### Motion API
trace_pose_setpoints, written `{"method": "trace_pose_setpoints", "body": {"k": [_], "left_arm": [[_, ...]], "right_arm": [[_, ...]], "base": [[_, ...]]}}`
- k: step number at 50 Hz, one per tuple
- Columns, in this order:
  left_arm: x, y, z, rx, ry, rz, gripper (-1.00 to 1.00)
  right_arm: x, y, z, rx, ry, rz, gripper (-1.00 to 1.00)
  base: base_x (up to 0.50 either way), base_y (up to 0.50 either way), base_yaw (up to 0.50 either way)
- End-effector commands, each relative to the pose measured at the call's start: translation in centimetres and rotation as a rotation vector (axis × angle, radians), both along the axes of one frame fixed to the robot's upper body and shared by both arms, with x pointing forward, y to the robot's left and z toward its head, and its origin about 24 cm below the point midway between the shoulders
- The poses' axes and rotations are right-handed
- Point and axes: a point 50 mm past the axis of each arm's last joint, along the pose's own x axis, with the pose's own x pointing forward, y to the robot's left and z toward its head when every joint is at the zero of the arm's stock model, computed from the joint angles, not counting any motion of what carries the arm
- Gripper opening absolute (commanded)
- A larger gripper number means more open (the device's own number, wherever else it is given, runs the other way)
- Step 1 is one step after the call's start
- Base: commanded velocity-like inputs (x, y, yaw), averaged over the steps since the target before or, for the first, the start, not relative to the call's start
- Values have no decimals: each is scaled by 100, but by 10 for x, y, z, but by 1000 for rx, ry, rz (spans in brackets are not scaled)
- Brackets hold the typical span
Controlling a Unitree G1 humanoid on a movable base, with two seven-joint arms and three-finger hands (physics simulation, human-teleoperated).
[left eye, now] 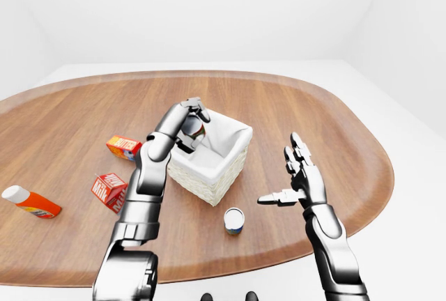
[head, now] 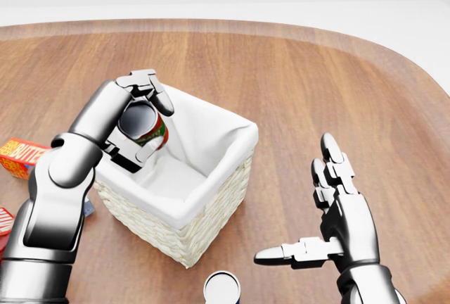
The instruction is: Pick up the tomato sauce, and put it in the basket.
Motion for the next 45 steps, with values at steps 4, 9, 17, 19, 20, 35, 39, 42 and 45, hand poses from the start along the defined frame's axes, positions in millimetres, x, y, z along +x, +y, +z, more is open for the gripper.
{"method": "trace_pose_setpoints", "body": {"k": [4,9,17,19,20,35,39,42,45], "left_arm": [[24,14,-30,-102,166,93,-100],[28,11,-28,-115,185,74,-100],[33,6,-24,-159,221,24,-100],[33,4,-24,-163,229,10,-100],[35,4,-24,-167,241,6,-100],[40,-1,-26,-156,297,-18,-100],[42,-1,-26,-161,303,-27,-100],[43,-3,-27,-180,310,-56,-100],[44,-6,-28,-176,314,-78,-100]], "right_arm": [[1,-1,0,5,1,-7,100],[2,-1,1,5,-6,-9,100],[1,-1,2,5,-8,-8,100],[1,-1,2,5,-8,-8,100],[1,-1,2,6,-9,-8,100],[3,-2,4,7,-16,-10,100],[2,-2,4,6,-16,-10,100],[3,-1,3,6,-11,-9,100],[3,-1,1,6,-6,-8,100]], "base": [[0,0,0],[0,0,0],[0,0,0],[0,0,0],[0,0,0],[0,0,0],[0,0,0],[0,0,0],[0,0,0]]}}
